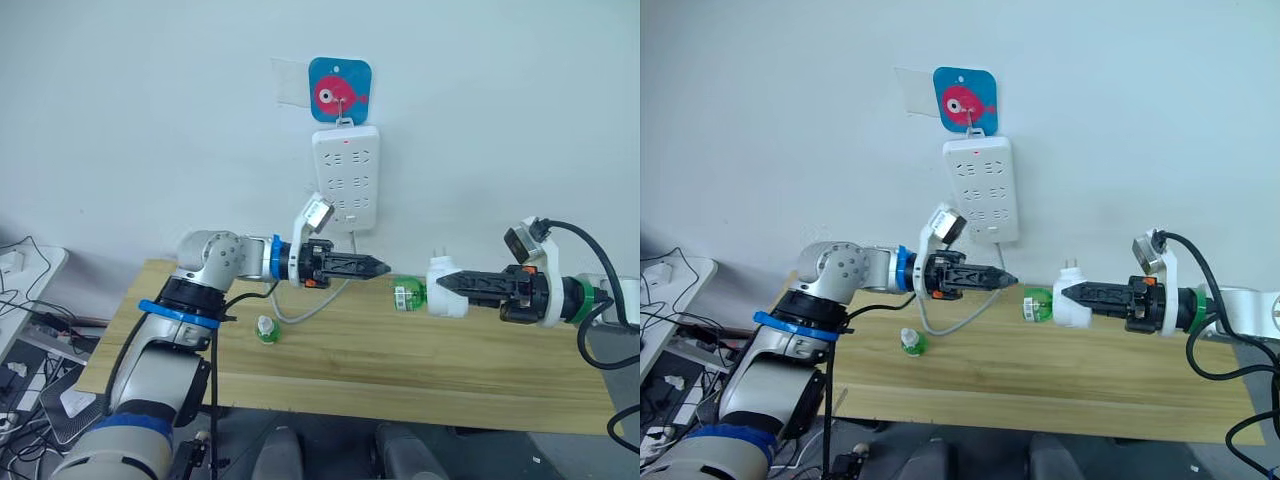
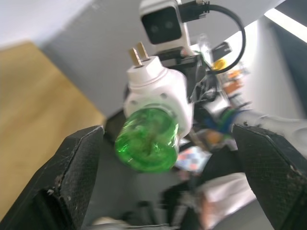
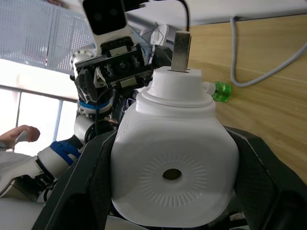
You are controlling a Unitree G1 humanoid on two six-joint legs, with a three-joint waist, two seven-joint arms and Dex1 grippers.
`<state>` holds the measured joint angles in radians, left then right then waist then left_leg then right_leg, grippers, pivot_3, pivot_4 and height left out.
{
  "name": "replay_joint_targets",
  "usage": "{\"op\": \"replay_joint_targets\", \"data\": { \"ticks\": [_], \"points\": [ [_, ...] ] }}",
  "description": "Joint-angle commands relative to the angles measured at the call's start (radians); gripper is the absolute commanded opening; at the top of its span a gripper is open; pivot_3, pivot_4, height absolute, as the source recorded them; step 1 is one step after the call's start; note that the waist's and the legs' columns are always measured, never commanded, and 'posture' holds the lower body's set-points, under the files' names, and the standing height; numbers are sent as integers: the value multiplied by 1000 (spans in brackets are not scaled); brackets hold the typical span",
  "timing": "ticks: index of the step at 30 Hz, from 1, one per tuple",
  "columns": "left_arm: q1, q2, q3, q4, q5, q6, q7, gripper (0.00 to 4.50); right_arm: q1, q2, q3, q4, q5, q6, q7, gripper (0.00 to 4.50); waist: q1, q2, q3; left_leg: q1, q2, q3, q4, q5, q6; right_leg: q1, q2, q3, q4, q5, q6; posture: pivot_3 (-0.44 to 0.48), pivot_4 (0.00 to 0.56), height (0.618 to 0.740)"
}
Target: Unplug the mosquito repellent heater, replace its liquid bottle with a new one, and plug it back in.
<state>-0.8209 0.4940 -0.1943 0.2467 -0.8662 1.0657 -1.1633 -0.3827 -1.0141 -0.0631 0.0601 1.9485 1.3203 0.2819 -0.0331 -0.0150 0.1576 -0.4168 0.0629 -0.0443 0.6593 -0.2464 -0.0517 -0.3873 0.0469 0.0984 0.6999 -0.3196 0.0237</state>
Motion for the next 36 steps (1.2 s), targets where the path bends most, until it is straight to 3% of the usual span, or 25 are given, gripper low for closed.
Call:
{"op": "replay_joint_targets", "data": {
  "ticks": [1,6,13,16,21,27,30,35,36],
  "points": [
    [76,29,-20,-164,193,-381,-91,4485,-24,-7,-37,39,24,6,26,2974,3,0,0,0,0,0,0,0,0,0,0,0,0,0,0,40,143,740],
    [186,-43,-23,-186,504,-1105,-91,4485,-66,23,-48,105,24,12,23,2974,19,0,0,0,-1,2,0,0,0,0,-2,0,-1,1,-1,48,147,740],
    [179,-145,-7,83,805,-2049,64,4485,-112,76,-72,115,24,48,25,2974,35,0,0,-1,-1,5,0,0,1,0,-2,2,-3,1,-2,41,156,740],
    [126,-164,-12,221,895,-2303,143,4485,-113,89,-80,105,24,60,30,2974,39,0,0,-1,0,5,0,-1,1,0,-3,2,-3,1,-2,41,156,740],
    [33,-211,2,389,1055,-2451,298,4485,-124,113,-85,93,24,67,26,2974,42,0,0,-2,-2,6,1,-1,2,0,-4,2,-2,2,-2,25,154,740],
    [-16,-215,-24,450,1158,-2503,435,4485,-108,114,-79,52,24,62,22,2974,38,0,0,-2,-1,5,1,-2,4,0,-3,1,-2,2,-2,12,153,740],
    [-23,-203,-39,458,1185,-2518,487,3894,-104,115,-81,44,24,61,27,2974,34,0,0,-2,-1,5,1,-2,4,0,-3,1,-1,2,-2,12,153,740],
    [-36,-178,-92,474,1189,-2511,541,2319,-105,121,-77,33,24,56,25,2974,33,0,0,-2,-1,5,1,-2,4,0,-3,1,-1,2,-2,15,154,740],
    [-39,-172,-107,473,1176,-2509,548,2245,-106,121,-75,32,24,55,24,2974,33,0,0,-2,-1,5,1,-2,4,0,-3,1,-1,2,-2,15,154,740]
  ]
}}
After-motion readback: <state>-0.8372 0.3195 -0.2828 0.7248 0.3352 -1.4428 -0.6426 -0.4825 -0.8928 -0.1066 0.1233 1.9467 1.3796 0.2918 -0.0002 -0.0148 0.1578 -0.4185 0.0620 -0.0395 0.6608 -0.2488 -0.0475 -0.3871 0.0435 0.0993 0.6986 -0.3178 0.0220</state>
